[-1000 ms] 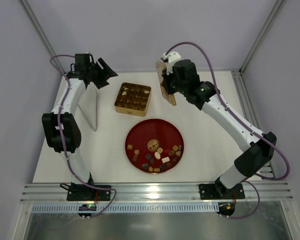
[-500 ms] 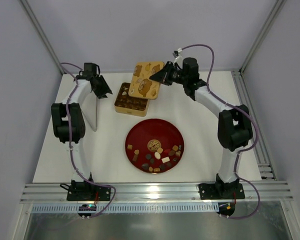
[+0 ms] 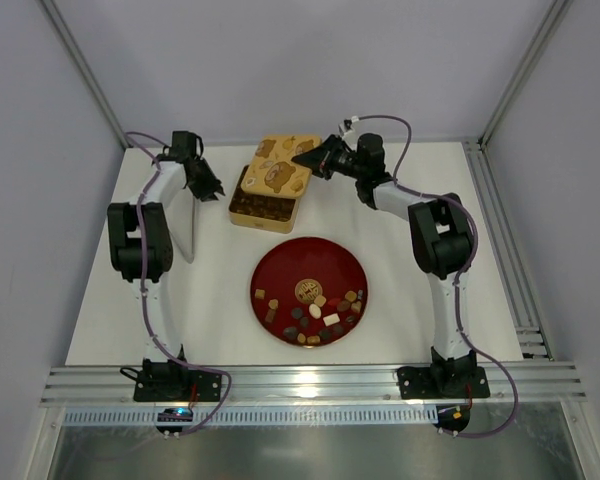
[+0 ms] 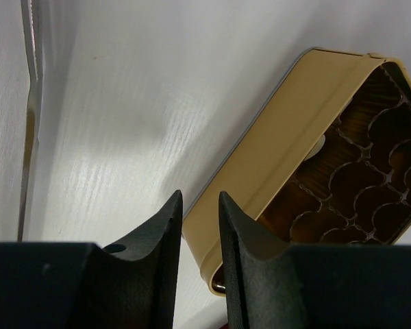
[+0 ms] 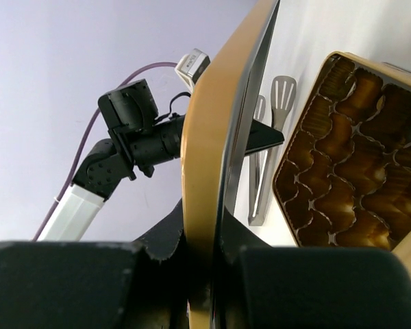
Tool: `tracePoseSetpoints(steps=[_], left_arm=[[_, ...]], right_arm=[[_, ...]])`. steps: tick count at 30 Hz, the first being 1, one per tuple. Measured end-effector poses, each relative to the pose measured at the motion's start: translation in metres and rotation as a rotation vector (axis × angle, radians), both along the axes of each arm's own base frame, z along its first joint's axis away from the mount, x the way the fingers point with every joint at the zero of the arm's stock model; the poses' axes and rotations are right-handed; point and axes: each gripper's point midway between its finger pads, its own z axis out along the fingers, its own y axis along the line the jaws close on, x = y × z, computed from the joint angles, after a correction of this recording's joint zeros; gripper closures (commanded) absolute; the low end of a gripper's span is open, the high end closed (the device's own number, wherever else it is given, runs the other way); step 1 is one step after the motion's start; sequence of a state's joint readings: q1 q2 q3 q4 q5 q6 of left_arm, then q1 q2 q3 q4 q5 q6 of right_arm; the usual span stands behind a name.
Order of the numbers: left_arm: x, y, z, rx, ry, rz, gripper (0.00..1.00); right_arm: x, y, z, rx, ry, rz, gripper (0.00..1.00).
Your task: Pack the chocolate
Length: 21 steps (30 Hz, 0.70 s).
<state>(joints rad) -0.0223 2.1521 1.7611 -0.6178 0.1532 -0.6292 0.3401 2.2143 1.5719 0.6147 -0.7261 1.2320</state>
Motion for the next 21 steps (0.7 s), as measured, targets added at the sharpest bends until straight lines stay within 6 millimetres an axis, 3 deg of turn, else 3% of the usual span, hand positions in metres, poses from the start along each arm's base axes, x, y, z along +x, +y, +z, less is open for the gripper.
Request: tracePoseSetpoints(steps=[21], left_arm=[[-0.017,-0.033,-0.035,-0.046,0.053,-0.005,0.79]], right_arm=[[0.008,0.008,-0.034,0.034,0.062,0.042,0.96]])
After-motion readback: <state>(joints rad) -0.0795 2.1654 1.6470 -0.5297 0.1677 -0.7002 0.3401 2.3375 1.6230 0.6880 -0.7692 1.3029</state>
